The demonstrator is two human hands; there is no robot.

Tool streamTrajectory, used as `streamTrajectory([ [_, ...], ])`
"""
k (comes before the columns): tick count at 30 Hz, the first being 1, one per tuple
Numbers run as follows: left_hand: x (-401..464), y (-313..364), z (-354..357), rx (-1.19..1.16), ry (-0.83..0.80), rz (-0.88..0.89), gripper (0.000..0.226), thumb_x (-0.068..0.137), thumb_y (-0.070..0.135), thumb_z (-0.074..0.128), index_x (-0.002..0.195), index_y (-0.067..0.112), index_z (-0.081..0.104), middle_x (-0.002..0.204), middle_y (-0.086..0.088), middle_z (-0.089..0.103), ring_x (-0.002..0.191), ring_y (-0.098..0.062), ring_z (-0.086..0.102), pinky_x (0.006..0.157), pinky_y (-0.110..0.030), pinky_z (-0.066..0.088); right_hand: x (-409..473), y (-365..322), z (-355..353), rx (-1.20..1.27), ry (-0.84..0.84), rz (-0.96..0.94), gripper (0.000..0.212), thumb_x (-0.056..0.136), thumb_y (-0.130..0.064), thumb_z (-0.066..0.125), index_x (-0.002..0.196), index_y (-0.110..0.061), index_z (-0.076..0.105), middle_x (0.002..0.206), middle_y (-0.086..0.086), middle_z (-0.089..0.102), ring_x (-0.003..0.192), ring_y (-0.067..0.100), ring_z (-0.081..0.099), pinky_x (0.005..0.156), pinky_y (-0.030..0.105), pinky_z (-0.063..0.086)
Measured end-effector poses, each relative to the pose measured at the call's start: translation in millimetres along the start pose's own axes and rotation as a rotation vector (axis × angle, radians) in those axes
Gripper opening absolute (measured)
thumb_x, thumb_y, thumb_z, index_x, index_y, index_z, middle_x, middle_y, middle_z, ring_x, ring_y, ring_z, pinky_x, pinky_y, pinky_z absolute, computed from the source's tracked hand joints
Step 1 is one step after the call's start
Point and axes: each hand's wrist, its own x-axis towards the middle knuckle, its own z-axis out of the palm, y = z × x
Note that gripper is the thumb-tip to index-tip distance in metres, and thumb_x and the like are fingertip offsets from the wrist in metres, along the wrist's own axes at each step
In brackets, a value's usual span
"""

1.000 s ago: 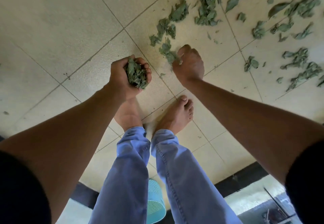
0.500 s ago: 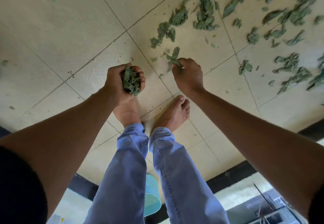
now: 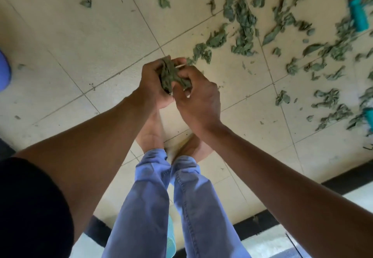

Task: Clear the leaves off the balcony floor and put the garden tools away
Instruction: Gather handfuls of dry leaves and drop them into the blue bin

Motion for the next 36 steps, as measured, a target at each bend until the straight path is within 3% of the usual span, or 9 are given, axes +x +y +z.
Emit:
streamTrajectory([
  [6,0.4,-20.7,-37.9,-0.109,-0.042,-0.041,0.03,0.093,0.028,0.047,0.094,0.006,0.067,0.098,-0.015,0.066,0.086,-0.032,0.067,0.08,-0.035,0.056,-6.3,25.4,1.1,0.005,0.157,-0.088,0.023,0.094,-0.031,0.064,0.114,-0.023,0.07,0.108,-0.005,0.066,0.076,0.009,0.065,0.067,0.036,0.057],
  [10,-1.7,-34.1,-58.1,-0.172,-0.113,-0.055,0.025,0.084,0.028,0.054,0.089,0.008,0.067,0.092,-0.013,0.063,0.08,-0.029,0.064,0.075,-0.033,0.054,0.9,71.3,-4.6,-0.124,0.193,-0.042,0.018,0.093,-0.017,0.057,0.106,-0.023,0.068,0.1,-0.006,0.068,0.081,0.013,0.065,0.067,0.039,0.057],
  [14,7.3,-41.8,-74.2,-0.143,-0.157,-0.069,0.025,0.084,0.029,0.054,0.088,0.008,0.067,0.093,-0.009,0.06,0.08,-0.026,0.062,0.077,-0.032,0.053,22.1,128.2,9.2,-0.388,0.025,0.048,0.022,0.091,-0.019,0.066,0.112,-0.024,0.063,0.107,0.0,0.065,0.09,0.023,0.066,0.066,0.03,0.049],
  [17,14.7,-40.7,-81.5,-0.096,-0.158,-0.072,0.025,0.084,0.03,0.055,0.087,0.008,0.068,0.095,-0.009,0.06,0.081,-0.027,0.062,0.079,-0.033,0.053,34.0,156.0,35.0,-0.49,-0.133,0.025,0.037,0.09,-0.027,0.074,0.121,-0.019,0.057,0.116,0.009,0.058,0.096,0.028,0.061,0.069,0.031,0.044],
  [21,15.7,-37.8,-87.2,-0.06,-0.138,-0.108,0.026,0.085,0.03,0.056,0.087,0.007,0.069,0.095,-0.012,0.063,0.083,-0.029,0.063,0.08,-0.034,0.053,47.5,164.5,62.3,-0.408,-0.101,0.028,0.025,0.091,-0.013,0.067,0.114,-0.013,0.055,0.114,0.013,0.055,0.084,0.024,0.054,0.067,0.031,0.046],
  [24,9.2,-35.9,-90.9,-0.054,-0.123,-0.149,0.028,0.091,0.032,0.055,0.089,0.007,0.068,0.099,-0.012,0.063,0.088,-0.031,0.063,0.078,-0.034,0.055,54.8,160.3,63.4,-0.361,-0.098,0.06,0.01,0.093,-0.008,0.062,0.101,-0.014,0.063,0.105,0.009,0.061,0.082,0.024,0.06,0.067,0.033,0.053],
  [30,-14.0,-24.7,-85.7,-0.077,-0.132,-0.224,0.037,0.098,0.038,0.052,0.084,0.007,0.066,0.104,-0.013,0.066,0.098,-0.034,0.066,0.085,-0.037,0.054,56.8,126.8,28.7,-0.196,-0.036,0.159,0.012,0.091,-0.008,0.062,0.093,-0.015,0.072,0.091,-0.002,0.073,0.082,0.017,0.068,0.068,0.025,0.051],
  [34,-21.2,-15.6,-68.6,-0.118,-0.116,-0.203,0.039,0.099,0.039,0.051,0.081,0.008,0.065,0.107,-0.016,0.069,0.103,-0.035,0.068,0.086,-0.038,0.052,29.3,66.9,2.2,0.074,0.071,0.032,0.009,0.086,-0.009,0.067,0.087,-0.018,0.07,0.08,-0.011,0.07,0.071,0.002,0.064,0.061,0.015,0.048],
  [36,-22.1,-13.2,-58.7,-0.123,-0.083,-0.157,0.042,0.1,0.039,0.049,0.076,0.01,0.066,0.098,-0.012,0.071,0.092,-0.031,0.071,0.083,-0.037,0.051,9.9,38.4,-4.5,0.164,0.1,-0.077,0.011,0.083,-0.006,0.068,0.085,-0.017,0.069,0.079,-0.009,0.069,0.07,0.006,0.063,0.062,0.021,0.052],
])
